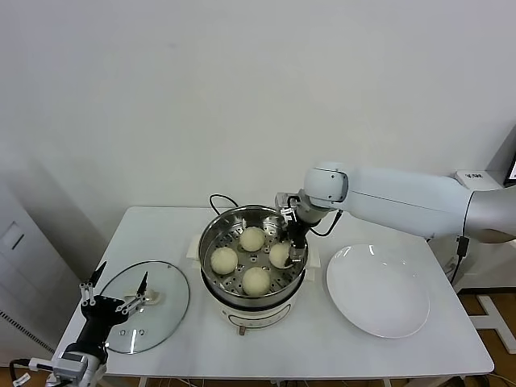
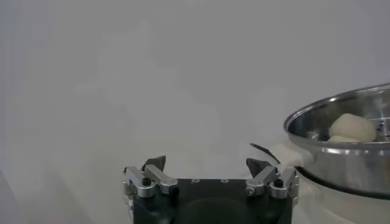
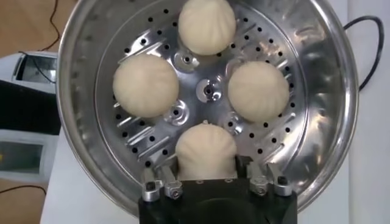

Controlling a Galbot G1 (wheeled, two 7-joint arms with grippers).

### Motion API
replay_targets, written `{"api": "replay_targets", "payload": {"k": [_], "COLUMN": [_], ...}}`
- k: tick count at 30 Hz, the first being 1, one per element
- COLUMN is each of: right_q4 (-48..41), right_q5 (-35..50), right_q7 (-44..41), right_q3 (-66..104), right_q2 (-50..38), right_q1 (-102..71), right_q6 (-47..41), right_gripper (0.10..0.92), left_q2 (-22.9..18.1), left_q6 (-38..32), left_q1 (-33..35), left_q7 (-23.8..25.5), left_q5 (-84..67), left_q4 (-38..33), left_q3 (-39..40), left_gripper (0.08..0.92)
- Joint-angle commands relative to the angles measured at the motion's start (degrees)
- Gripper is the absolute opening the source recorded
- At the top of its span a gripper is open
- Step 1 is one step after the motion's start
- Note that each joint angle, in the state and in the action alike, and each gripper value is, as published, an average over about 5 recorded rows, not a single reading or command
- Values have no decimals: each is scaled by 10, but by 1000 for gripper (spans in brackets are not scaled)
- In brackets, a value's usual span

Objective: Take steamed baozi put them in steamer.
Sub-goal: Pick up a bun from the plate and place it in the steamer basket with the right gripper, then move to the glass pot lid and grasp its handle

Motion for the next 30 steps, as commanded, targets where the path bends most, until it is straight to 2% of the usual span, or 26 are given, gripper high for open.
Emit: {"api": "replay_targets", "payload": {"k": [1, 5, 7, 10, 13, 16, 20, 25, 30], "right_q4": [-3, -11, -19, -30, -21, -4, 23, 43, 136], "right_q5": [37, 129, 187, 272, 319, 321, 301, 248, 211], "right_q7": [6, 15, 63, 213, 383, 509, 608, 640, 645], "right_q3": [38, 98, 133, 197, 301, 438, 601, 775, 968], "right_q2": [-7, -34, -52, -85, -120, -152, -195, -195, -156], "right_q1": [10, 17, 11, -29, -120, -243, -403, -596, -827], "right_q6": [-3, 7, 25, 91, 169, 216, 253, 291, 293], "right_gripper": [789, 820, 822, 823, 823, 823, 823, 823, 823], "left_q2": [2, 3, 3, 3, 3, 5, 4, -16, -24], "left_q6": [0, -1, -1, 0, 1, 2, 1, -6, -4], "left_q1": [1, 2, 2, 0, -2, -4, -4, 8, 9], "left_q7": [0, 0, 0, 0, -2, -4, -7, -12, -18], "left_q5": [0, -1, -1, 1, 4, 6, 9, 14, 20], "left_q4": [-2, -3, -4, -4, -5, -6, -7, -17, -22], "left_q3": [-1, -1, 0, 4, 8, 13, 16, 9, 15], "left_gripper": [823, 823, 823, 823, 823, 823, 823, 823, 823]}}
